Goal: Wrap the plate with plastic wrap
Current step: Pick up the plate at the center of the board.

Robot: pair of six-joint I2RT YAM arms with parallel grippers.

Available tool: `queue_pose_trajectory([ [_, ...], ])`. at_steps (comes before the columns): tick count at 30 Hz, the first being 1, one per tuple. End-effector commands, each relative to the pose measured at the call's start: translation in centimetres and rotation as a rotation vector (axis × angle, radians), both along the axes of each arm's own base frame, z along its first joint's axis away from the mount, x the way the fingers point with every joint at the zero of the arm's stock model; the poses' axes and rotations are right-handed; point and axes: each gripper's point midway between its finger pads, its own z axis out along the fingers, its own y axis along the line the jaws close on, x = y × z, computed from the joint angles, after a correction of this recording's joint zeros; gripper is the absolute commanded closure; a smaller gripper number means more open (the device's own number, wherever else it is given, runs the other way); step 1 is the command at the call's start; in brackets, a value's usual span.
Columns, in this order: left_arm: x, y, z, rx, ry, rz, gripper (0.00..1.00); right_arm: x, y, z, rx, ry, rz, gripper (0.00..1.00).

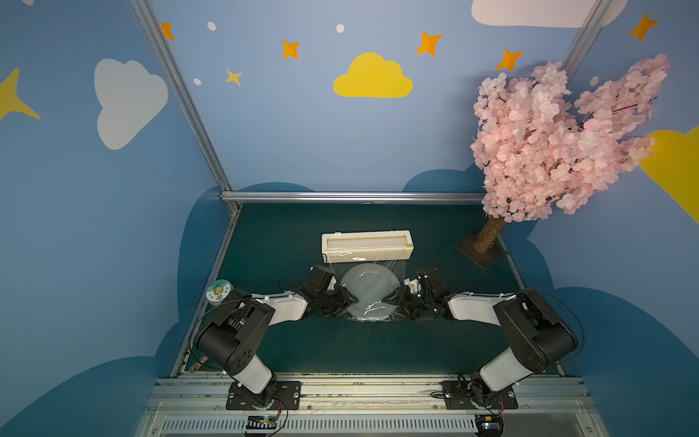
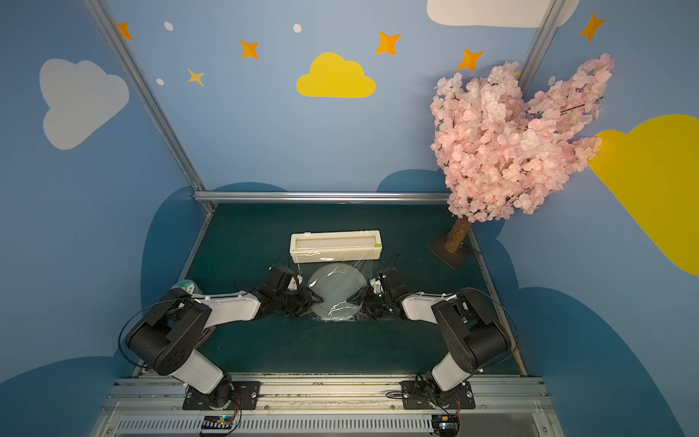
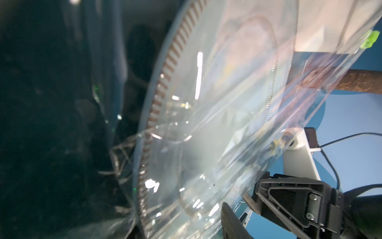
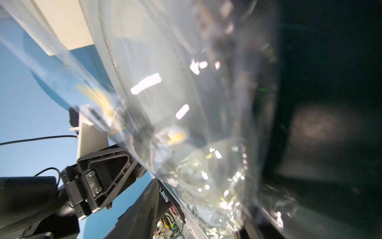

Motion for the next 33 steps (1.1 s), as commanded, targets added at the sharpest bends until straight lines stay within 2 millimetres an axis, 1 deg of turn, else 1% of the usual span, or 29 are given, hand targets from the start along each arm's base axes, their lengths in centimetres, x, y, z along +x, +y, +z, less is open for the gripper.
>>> queue_pose_trajectory([
  [1,-2.0,0.5,-3.1,0.044,0.088,-0.006,0.49,0.7,-0.6,-3.6,-0.082,-0.029,-0.099,0.49],
  [3,-2.1,0.5,-3.2,0.041,0.091,-0.007,0.49,1.0,-0.4,-3.4,-0.064,-0.059,-0.114,0.55],
  [7,-2.1,0.4,-2.9,0.031,0.087,-0.008,0.49,1.4,-0.1,-2.6,-0.041,-0.102,-0.121,0.76],
  [10,-2.0,0.5,-2.2,0.031,0.070,-0.007,0.48,1.6,0.0,-2.0,-0.025,-0.122,-0.119,0.94],
  [11,-1.8,0.6,-1.9,0.032,0.064,-0.006,0.46,1.6,0.0,-1.8,-0.020,-0.123,-0.119,0.98],
  [12,-1.8,0.6,-1.6,0.032,0.059,-0.007,0.44,1.6,0.1,-1.5,-0.013,-0.125,-0.118,1.00],
  [15,-1.4,1.2,-0.2,0.025,0.034,0.004,0.37,1.8,0.2,0.2,0.026,-0.143,-0.115,1.00],
  [17,-1.0,1.7,1.2,0.000,0.007,0.022,0.35,2.2,0.4,1.8,0.062,-0.172,-0.112,1.00],
  [23,0.4,2.5,6.1,-0.125,-0.102,0.074,0.34,3.5,0.7,6.8,0.154,-0.266,-0.106,1.00],
  [25,0.6,2.6,7.2,-0.152,-0.121,0.085,0.35,3.9,1.0,8.4,0.187,-0.298,-0.103,1.00],
  [28,0.8,2.6,8.1,-0.186,-0.138,0.097,0.36,4.4,1.4,10.6,0.243,-0.343,-0.108,1.00],
  [30,0.7,2.6,8.0,-0.195,-0.130,0.099,0.37,4.6,1.7,11.7,0.291,-0.363,-0.114,1.00],
  [31,0.6,2.5,7.9,-0.195,-0.123,0.097,0.37,4.7,1.9,12.7,0.331,-0.393,-0.117,1.00],
  [33,0.4,2.6,7.4,-0.186,-0.107,0.095,0.37,4.9,2.0,13.7,0.377,-0.427,-0.126,1.00],
])
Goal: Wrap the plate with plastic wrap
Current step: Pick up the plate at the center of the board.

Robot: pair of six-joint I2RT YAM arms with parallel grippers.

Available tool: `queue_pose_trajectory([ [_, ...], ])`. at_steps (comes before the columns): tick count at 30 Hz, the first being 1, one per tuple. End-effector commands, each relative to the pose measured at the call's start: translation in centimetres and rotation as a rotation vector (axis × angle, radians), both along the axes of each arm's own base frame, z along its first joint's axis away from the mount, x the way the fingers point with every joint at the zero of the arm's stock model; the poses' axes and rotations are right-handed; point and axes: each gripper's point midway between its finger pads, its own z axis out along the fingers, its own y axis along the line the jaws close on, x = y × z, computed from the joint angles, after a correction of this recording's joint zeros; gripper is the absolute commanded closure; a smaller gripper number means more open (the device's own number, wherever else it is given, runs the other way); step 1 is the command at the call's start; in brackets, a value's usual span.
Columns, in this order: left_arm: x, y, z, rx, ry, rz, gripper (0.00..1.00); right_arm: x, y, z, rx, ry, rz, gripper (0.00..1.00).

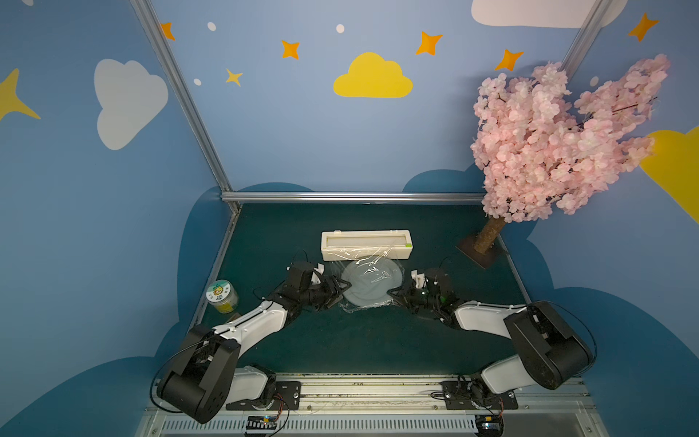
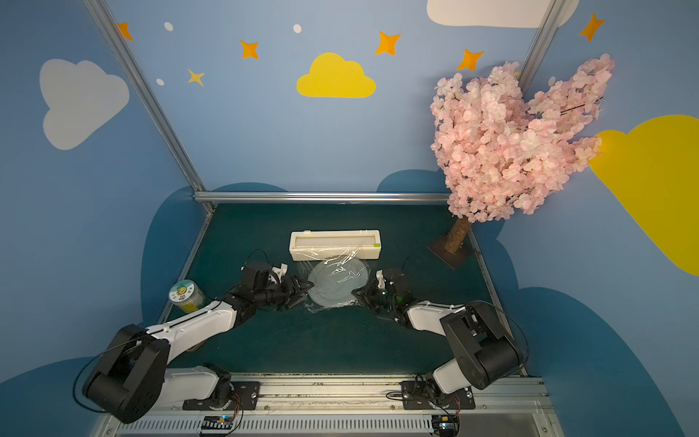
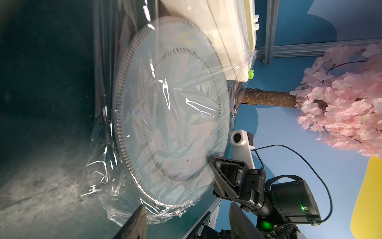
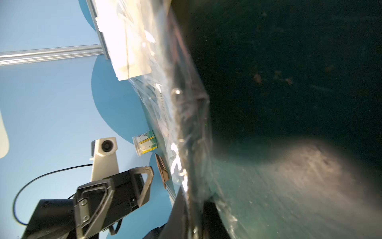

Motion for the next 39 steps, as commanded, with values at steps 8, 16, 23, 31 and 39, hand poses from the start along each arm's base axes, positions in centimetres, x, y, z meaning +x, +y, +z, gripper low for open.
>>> queue_pose_trajectory([
  [8,0.2,-0.1,-1.0,-0.033,0.026,0.021,0.40,1.8,3.0,10.3,0.293,-0.330,0.049,1.00],
  [16,2.5,-1.1,0.7,-0.104,-0.041,0.060,0.57,1.4,3.8,10.0,0.288,-0.319,0.056,1.00],
  [23,2.6,-1.8,0.2,-0.129,-0.044,0.067,0.68,1.4,4.4,9.3,0.296,-0.279,0.037,1.00],
  [31,2.6,-2.2,-0.3,-0.153,-0.055,0.066,0.81,1.3,5.7,8.3,0.304,-0.226,0.041,1.00],
  [39,2.2,-2.0,-1.0,-0.149,-0.036,0.069,0.97,0.9,5.4,6.6,0.209,-0.157,0.059,1.00],
])
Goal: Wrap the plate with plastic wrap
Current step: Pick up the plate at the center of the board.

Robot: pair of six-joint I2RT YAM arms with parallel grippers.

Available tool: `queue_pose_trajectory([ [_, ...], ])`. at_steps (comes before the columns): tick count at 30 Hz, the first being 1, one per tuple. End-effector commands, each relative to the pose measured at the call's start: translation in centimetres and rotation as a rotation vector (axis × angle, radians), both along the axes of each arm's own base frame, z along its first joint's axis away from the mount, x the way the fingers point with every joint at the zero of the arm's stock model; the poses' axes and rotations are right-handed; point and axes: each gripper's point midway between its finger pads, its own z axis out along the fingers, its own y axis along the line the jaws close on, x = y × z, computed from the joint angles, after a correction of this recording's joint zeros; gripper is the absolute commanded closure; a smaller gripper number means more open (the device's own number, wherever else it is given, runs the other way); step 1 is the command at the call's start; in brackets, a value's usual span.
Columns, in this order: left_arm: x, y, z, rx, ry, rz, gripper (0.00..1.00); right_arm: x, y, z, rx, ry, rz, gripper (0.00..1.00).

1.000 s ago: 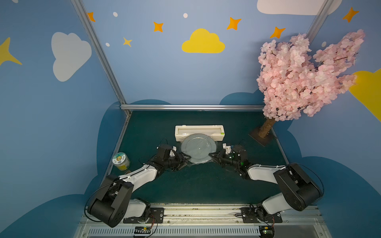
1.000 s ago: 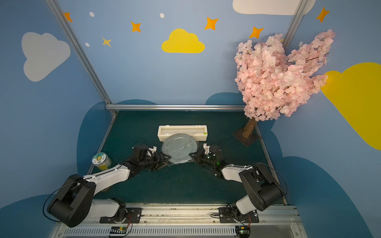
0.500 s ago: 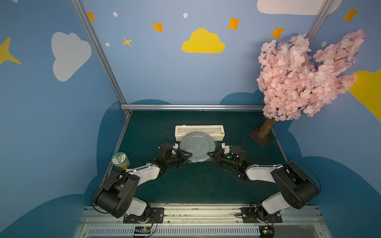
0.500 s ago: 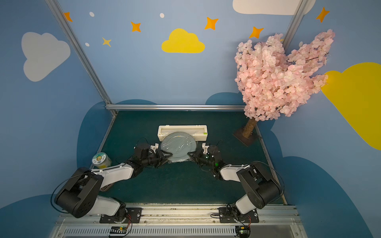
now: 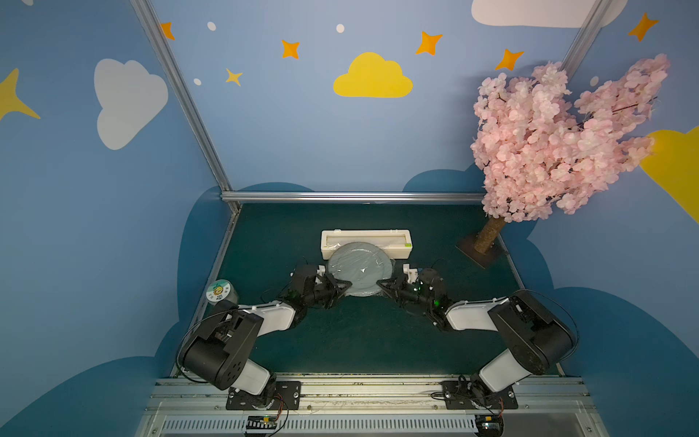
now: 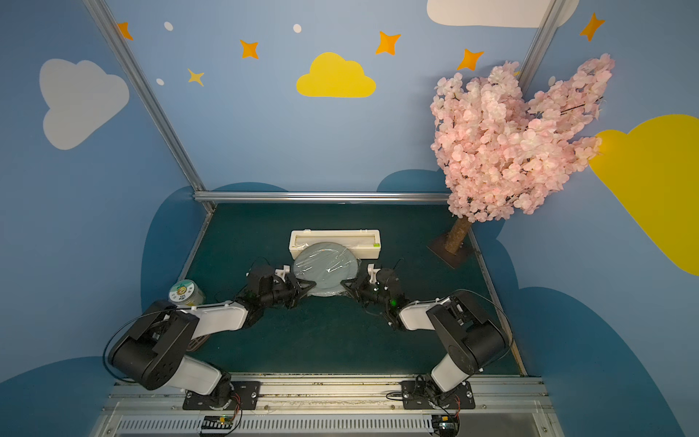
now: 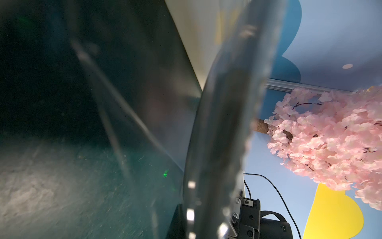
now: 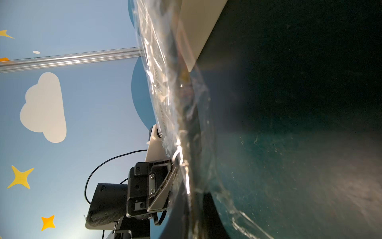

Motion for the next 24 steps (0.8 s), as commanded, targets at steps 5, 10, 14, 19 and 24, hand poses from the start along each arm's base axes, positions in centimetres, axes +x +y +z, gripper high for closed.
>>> queue_pose_trajectory([
  [5,-0.4,-0.6,1.1,-0.010,-0.106,-0.026,0.97,-0.9,0.5,2.4,-0.061,-0.029,0.084,0.86],
  [10,0.1,-0.2,1.9,-0.009,-0.143,0.022,0.97,-1.9,-1.5,0.7,-0.119,0.083,0.055,0.45],
  [14,0.4,-0.4,1.9,-0.004,-0.148,0.024,0.97,-2.6,-2.1,0.6,-0.093,0.120,0.034,0.32],
  [19,0.4,-0.7,1.6,-0.009,-0.145,0.023,0.97,-2.9,-1.9,0.5,-0.042,0.162,0.005,0.32],
  [24,0.4,-1.2,2.1,-0.029,-0.156,0.018,0.97,-2.0,-1.1,0.2,0.019,0.176,-0.036,0.33],
])
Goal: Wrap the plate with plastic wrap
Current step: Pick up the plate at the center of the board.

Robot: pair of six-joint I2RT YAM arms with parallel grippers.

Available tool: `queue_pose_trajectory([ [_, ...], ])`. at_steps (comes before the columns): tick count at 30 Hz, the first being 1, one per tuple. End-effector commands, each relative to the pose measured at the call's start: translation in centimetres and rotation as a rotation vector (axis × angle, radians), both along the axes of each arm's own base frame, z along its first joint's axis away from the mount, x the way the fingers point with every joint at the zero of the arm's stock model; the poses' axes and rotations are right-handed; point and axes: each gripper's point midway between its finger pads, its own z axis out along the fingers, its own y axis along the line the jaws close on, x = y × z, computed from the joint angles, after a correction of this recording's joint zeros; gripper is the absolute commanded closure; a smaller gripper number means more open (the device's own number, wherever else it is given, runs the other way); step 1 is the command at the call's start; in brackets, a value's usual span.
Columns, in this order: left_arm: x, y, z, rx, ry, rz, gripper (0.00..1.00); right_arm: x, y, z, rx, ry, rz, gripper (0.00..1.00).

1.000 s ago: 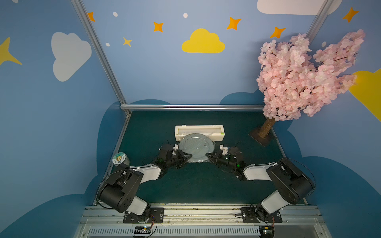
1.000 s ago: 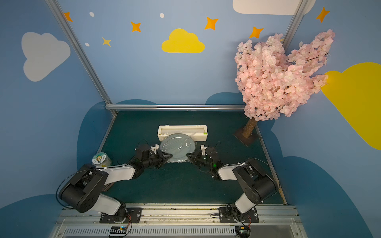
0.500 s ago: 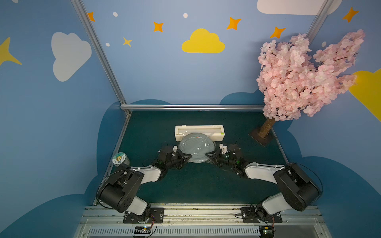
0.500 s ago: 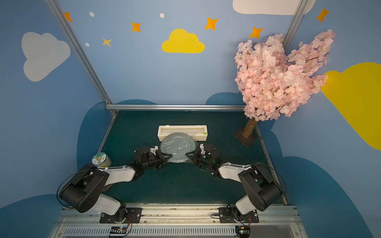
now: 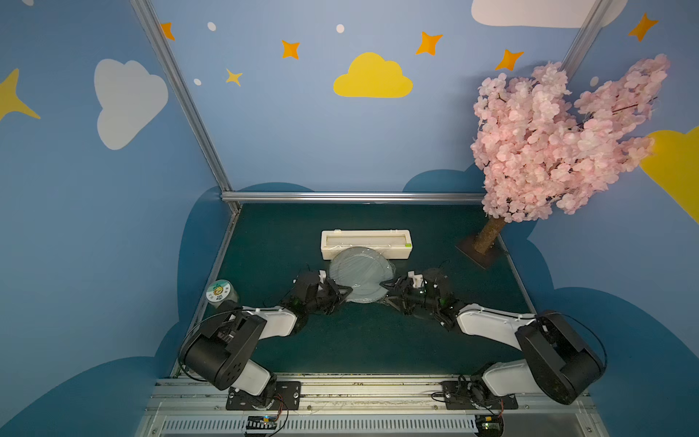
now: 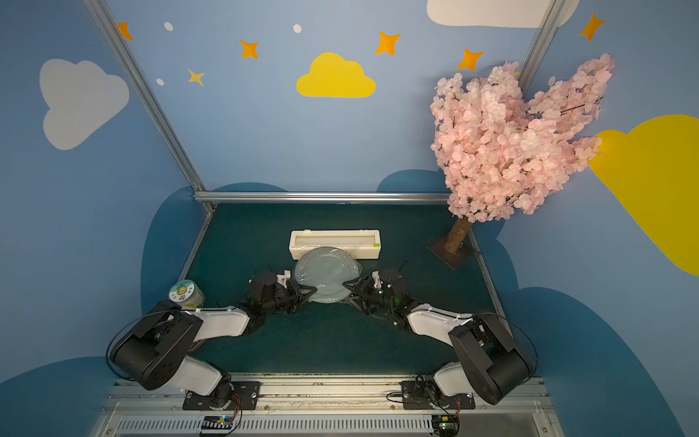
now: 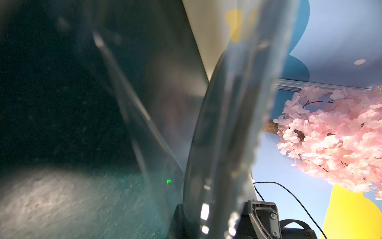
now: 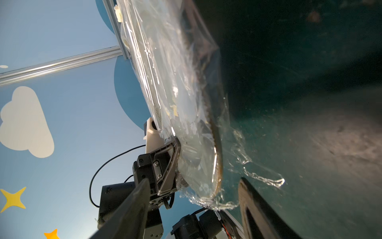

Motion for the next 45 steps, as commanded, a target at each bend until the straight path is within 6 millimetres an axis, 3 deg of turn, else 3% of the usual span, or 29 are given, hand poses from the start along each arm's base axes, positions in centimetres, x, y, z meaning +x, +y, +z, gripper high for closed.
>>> queue_pose_trajectory([
  [1,1.4,-1.0,3.5,-0.065,-0.128,-0.001,0.97,0.9,0.9,0.5,0.070,-0.005,-0.043,0.33],
  [7,1.1,-1.7,3.9,-0.073,-0.134,-0.008,0.97,2.4,3.7,1.9,0.153,-0.049,-0.070,0.40],
  [12,0.6,-2.2,4.1,-0.077,-0.133,-0.018,0.97,3.6,5.2,2.7,0.190,-0.090,-0.080,0.60],
  [16,0.1,-2.0,3.6,-0.071,-0.123,-0.015,0.97,3.8,5.4,2.6,0.186,-0.095,-0.079,0.72],
  [18,0.0,-1.7,3.4,-0.066,-0.119,-0.005,0.97,3.5,5.2,2.1,0.174,-0.088,-0.076,0.88],
  [19,0.0,-1.5,3.5,-0.064,-0.122,-0.002,0.97,3.4,5.1,1.8,0.167,-0.084,-0.073,0.89],
  [26,0.4,-0.8,4.2,-0.042,-0.139,0.011,0.97,1.5,4.7,-0.6,0.102,-0.051,0.045,0.78],
  [30,0.6,-0.6,4.7,-0.023,-0.148,0.011,0.97,0.9,4.6,-1.4,0.111,-0.060,0.096,0.55],
  [32,0.6,-0.5,4.8,-0.018,-0.154,0.012,0.97,0.7,4.6,-1.4,0.130,-0.064,0.107,0.49],
  [38,0.5,-0.5,5.1,-0.019,-0.156,0.010,0.97,-0.2,4.0,-1.6,0.145,-0.057,0.124,0.42],
  [41,0.4,-0.6,5.5,-0.027,-0.164,-0.004,0.97,-0.2,2.6,-2.1,0.130,-0.049,0.119,0.33],
  [45,0.0,-1.0,5.8,-0.029,-0.164,-0.043,0.97,0.7,0.6,-2.0,0.128,-0.060,0.134,0.32],
])
